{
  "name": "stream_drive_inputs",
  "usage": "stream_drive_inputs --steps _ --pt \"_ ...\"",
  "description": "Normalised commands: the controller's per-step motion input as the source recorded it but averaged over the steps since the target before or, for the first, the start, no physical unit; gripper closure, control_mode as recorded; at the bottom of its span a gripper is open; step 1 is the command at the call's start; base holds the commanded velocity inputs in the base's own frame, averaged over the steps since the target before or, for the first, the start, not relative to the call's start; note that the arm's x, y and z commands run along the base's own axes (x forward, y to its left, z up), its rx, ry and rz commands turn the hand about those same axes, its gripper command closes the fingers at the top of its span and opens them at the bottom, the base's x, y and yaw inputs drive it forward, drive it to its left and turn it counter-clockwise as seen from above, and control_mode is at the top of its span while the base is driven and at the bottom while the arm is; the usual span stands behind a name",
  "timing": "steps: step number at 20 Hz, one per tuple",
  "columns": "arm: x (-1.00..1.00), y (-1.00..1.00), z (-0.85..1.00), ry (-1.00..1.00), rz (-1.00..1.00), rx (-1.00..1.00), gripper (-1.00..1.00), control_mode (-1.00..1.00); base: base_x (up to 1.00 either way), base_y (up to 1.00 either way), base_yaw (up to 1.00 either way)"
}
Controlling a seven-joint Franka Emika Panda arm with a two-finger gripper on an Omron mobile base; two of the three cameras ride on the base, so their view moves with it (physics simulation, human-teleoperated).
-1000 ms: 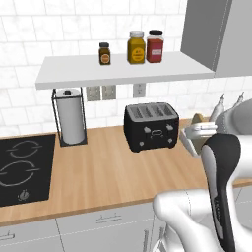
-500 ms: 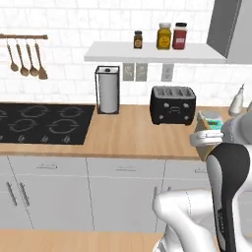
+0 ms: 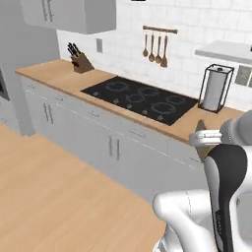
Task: Start the toaster. Once the lever pops up, take the bread to the plate on the dining counter.
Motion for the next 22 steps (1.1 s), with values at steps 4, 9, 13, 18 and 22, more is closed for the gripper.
stream_drive_inputs --steps 4,9,13,18,22 --pt "0.0 0.0 0.0 0.0 0.0 0.0 1.0 1.0 -0.16 0.0 1.0" --pt "0.0 0.0 0.0 0.0 0.0 0.0 1.0 1.0 -0.12 0.0 1.0" --pt "0.0 0.0 0.0 0.0 0.0 0.0 1.0 1.0 -0.02 -0.01 1.0" --pt "0.0 0.0 0.0 0.0 0.0 0.0 1.0 1.0 -0.02 0.0 1.0" --pt "0.0 0.0 0.0 0.0 0.0 0.0 1.0 1.0 0.0 0.0 1.0"
